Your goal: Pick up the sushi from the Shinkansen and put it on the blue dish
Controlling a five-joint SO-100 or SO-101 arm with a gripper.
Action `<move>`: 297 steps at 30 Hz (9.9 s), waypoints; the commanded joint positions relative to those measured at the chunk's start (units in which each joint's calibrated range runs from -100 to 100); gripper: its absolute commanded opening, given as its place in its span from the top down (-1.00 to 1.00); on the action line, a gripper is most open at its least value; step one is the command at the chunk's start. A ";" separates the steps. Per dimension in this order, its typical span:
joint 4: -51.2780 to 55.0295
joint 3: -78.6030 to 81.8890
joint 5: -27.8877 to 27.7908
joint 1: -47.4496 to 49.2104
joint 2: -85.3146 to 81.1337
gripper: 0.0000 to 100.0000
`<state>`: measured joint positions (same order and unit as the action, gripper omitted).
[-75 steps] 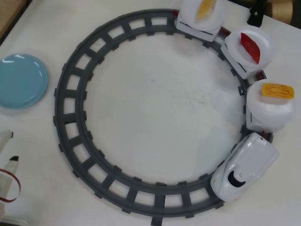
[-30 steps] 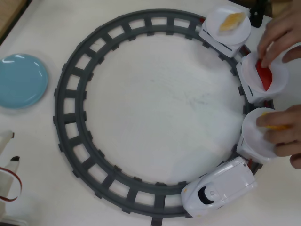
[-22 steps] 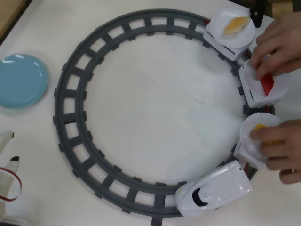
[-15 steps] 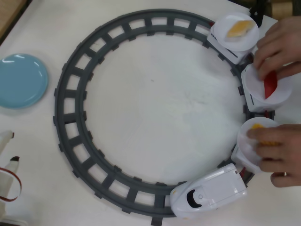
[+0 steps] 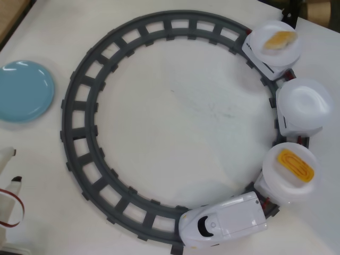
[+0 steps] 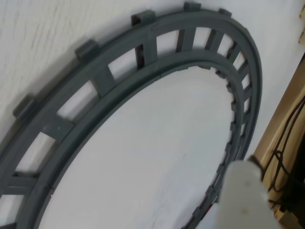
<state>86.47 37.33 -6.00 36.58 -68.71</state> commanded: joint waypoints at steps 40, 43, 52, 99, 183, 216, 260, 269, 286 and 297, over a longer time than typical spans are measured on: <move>-0.74 -0.18 0.09 0.13 0.39 0.61; -0.74 -0.18 0.09 0.13 0.39 0.61; -0.82 -0.18 0.09 -0.31 0.48 0.61; -4.64 -17.22 0.93 -50.84 25.94 0.61; 12.68 -27.68 -30.51 -47.58 51.08 0.51; 7.16 -26.78 -33.96 -42.12 61.86 0.42; 4.36 -25.61 -27.47 -29.45 63.44 0.68; 3.85 -25.07 -23.03 -20.55 63.19 0.66; 3.76 -25.16 -21.46 -19.50 63.69 0.46; 0.88 -31.20 -22.29 -13.42 63.60 0.46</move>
<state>88.32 11.80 -28.35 22.68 -4.43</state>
